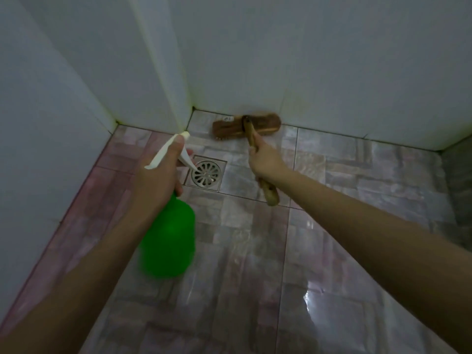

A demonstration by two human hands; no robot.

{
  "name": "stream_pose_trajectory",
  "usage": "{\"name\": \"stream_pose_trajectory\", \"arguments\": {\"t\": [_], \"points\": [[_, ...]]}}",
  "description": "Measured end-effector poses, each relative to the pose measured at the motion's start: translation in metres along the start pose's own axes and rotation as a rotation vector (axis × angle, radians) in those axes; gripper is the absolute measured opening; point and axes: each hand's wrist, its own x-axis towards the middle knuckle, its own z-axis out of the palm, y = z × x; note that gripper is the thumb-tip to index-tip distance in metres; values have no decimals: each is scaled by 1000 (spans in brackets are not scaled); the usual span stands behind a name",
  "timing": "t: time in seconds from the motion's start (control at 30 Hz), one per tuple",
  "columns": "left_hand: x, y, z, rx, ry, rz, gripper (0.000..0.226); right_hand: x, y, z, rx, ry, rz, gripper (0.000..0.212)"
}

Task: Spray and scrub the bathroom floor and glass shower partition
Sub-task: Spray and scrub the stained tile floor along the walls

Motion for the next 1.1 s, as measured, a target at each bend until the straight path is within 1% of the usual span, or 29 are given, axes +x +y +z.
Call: {"name": "stream_pose_trajectory", "arguments": {"t": [0.1,0.17,0.23,0.33,0.4,0.47,0.57,0.63,0.73,0.87,1.0,1.03,1.1], "points": [[11,5,-9,-4,15,-14,33,-44,-3,36,87,-29,36,53],[19,4,-16,-5,9,-16,28,-62,-5,59,145,-15,44,53],[27,1,-23,-1,3,-18,25,-30,-15,74,184,77,68,53],[42,-2,-27,-16,16,-21,31,15,-33,87,258,208,104,52],[56,-3,-26,-53,31,-27,36,7,-26,99,238,265,108,51],[67,-2,-20,-34,21,-33,41,-18,-11,106,247,305,110,51],[79,3,-7,23,18,-14,53,-24,0,109,259,357,108,51],[85,4,2,30,41,-3,56,-15,-1,107,259,380,104,51],[91,5,4,55,78,2,56,-13,-2,104,265,370,95,51],[93,7,2,53,47,8,52,-13,3,100,195,347,116,50],[88,4,-1,42,84,-22,52,-12,10,79,175,296,95,49],[86,3,-6,47,81,-17,52,-9,11,73,182,311,110,49],[83,-1,-16,60,48,19,50,1,6,70,255,424,197,49]]}}
